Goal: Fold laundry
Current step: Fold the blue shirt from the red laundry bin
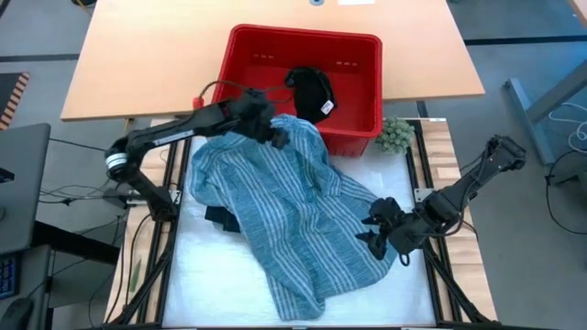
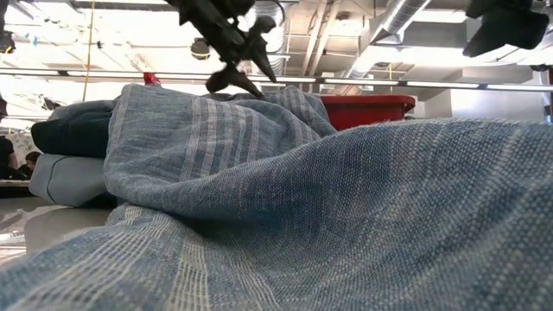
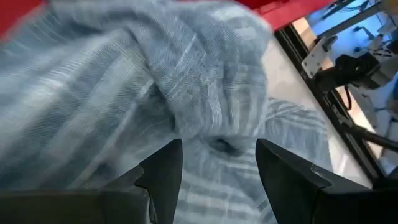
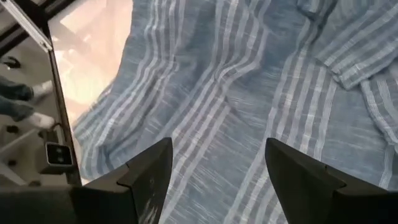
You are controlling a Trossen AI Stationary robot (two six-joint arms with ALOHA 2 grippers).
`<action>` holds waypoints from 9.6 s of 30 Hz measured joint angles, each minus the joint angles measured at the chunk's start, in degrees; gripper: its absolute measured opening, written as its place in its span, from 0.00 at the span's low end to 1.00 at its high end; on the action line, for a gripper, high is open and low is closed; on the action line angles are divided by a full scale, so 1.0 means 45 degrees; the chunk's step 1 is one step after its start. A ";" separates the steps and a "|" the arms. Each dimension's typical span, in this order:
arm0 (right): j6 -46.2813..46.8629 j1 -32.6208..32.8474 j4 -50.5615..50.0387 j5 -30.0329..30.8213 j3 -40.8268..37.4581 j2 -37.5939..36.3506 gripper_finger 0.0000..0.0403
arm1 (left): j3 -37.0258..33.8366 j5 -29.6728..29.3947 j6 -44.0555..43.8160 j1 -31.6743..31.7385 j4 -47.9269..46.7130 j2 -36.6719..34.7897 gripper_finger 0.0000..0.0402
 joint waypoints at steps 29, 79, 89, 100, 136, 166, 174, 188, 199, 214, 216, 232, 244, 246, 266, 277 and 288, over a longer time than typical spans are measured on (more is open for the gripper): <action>0.0909 0.0282 -0.0163 0.0490 -0.0345 -0.0324 0.70 | 0.0417 -0.1111 0.0712 0.0204 0.0537 0.0503 0.16; 0.8603 -0.4758 -0.2393 -0.0938 -0.3979 0.4072 0.70 | 0.0403 0.5102 -0.5397 0.3241 0.8549 0.0402 0.00; 0.7746 -0.4783 -0.1207 -0.1082 -0.4405 0.3784 0.40 | 0.0403 0.5516 -0.5719 0.3265 0.8831 0.0399 0.00; 0.6470 -0.4337 -0.7746 -0.0443 -0.0586 0.2018 0.08 | 0.0403 0.6681 -0.9024 0.3884 1.3729 0.0295 0.00; -1.3085 -0.3884 -0.2867 -0.6269 1.4529 0.0065 0.05 | 0.5815 -0.0243 0.2423 -0.4703 0.3455 -0.6646 0.00; -1.3079 -0.0214 -0.2351 -0.8021 1.6581 -0.0186 0.05 | 1.1150 -0.7027 1.5633 -1.5121 0.7077 -0.0044 0.00; -1.0951 -0.0220 -0.7055 -0.3456 1.6562 0.0433 0.05 | 1.1161 -1.5259 1.5503 -1.5425 0.5956 -0.0237 0.00; -0.7234 -0.3569 -0.9623 0.1011 1.0888 -0.0464 0.05 | 1.0593 -2.1271 -0.4146 -1.4619 -1.2650 -0.2142 0.00; -0.8928 -0.8003 -0.5633 0.1343 0.4780 -0.0955 0.05 | 0.3644 -2.0596 -0.3221 -1.2760 -1.0723 -0.6234 0.00; -0.6381 -0.5783 -0.4593 -0.1011 0.2981 0.0466 0.05 | -0.3438 -1.6029 -0.7653 -1.2707 -0.9842 -1.1949 0.00; -0.5702 -0.5502 -0.4335 -0.1405 0.2179 0.0503 0.05 | -0.4231 -1.5020 -0.7418 -1.2756 -0.9024 -1.2570 0.00; -0.4717 -0.5056 -0.2734 -0.2285 -0.0299 0.0512 0.05 | -0.6639 -1.1340 -0.8192 -1.2756 -0.7417 -1.6441 0.00; -0.6009 -0.6526 -0.1662 -0.8986 -0.0143 0.0512 0.44 | -0.7937 -0.7498 -0.9631 -1.2758 -0.7847 -1.6484 0.16; -0.6539 -0.6988 -0.1683 -1.0184 -0.0010 0.0505 0.54 | -0.7937 -0.7177 -0.9985 -1.2758 -0.8285 -1.6489 0.22; -0.3890 -1.0149 -0.0390 -0.4162 -0.2675 0.0836 0.68 | -0.7937 -0.6831 -0.8202 -1.2758 -0.4785 -1.6443 0.44; 0.1667 -0.9253 -0.0882 -0.2743 -0.3855 0.0832 0.68 | -0.7932 -1.0948 -0.2675 -1.2527 -0.1961 -1.2724 0.44; 0.3875 -0.8818 0.0985 -0.2086 -0.5301 0.0823 0.68 | -0.7937 -0.8602 -0.2013 -1.0657 -0.2127 -1.1388 0.44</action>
